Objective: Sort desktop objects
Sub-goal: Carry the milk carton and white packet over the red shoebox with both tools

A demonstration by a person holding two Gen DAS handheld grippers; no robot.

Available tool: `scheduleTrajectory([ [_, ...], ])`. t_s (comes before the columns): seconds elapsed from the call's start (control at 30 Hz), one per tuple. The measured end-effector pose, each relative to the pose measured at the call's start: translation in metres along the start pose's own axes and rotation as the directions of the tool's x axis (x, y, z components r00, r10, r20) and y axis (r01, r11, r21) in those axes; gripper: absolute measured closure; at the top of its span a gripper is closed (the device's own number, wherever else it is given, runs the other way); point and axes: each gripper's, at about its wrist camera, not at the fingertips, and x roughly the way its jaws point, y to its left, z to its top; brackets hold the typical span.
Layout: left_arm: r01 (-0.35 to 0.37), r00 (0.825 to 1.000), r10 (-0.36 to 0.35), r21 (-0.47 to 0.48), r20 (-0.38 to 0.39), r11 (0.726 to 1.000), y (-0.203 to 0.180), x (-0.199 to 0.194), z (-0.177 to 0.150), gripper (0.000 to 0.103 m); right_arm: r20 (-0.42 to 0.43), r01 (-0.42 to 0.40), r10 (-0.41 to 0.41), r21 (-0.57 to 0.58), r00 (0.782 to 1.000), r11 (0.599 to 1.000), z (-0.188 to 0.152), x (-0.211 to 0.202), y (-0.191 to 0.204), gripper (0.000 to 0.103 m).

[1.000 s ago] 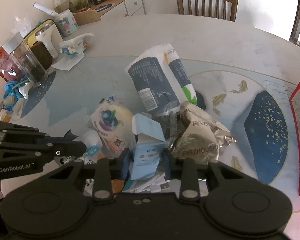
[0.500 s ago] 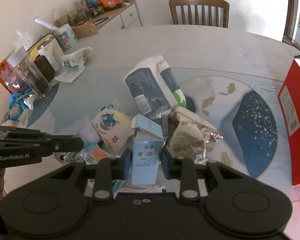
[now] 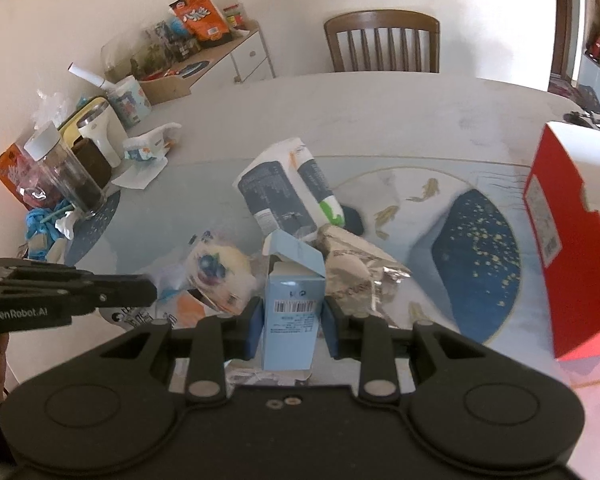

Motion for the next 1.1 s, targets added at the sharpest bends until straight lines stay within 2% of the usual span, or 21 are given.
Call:
scheduleTrajectory([
  [0.2,0.020,1.000,-0.020,0.014,0.002,1.000,-0.014,0.001,0.007,0.102,0.005,0.015,-0.015,0.029,1.000,0.999,-0.009,-0.016,-0.013,0.073],
  [0.5,0.051,0.999,-0.051,0.082,-0.004,0.995,-0.045,0.009,0.020,0.102,0.020,0.040,-0.041,0.041,0.999,0.998,-0.013,-0.047,-0.035,0.073],
  [0.93,0.093,0.995,-0.096,0.191,0.005,0.977,-0.110,0.033,0.047,0.102,0.079,0.078,-0.084,0.072,0.993,0.994,-0.011,-0.091,-0.081,0.073],
  [1.1,0.120,0.992,-0.124,0.206,0.006,0.971,-0.134,0.042,0.059,0.102,0.094,0.092,-0.099,0.071,0.991,0.993,-0.009,-0.105,-0.102,0.073],
])
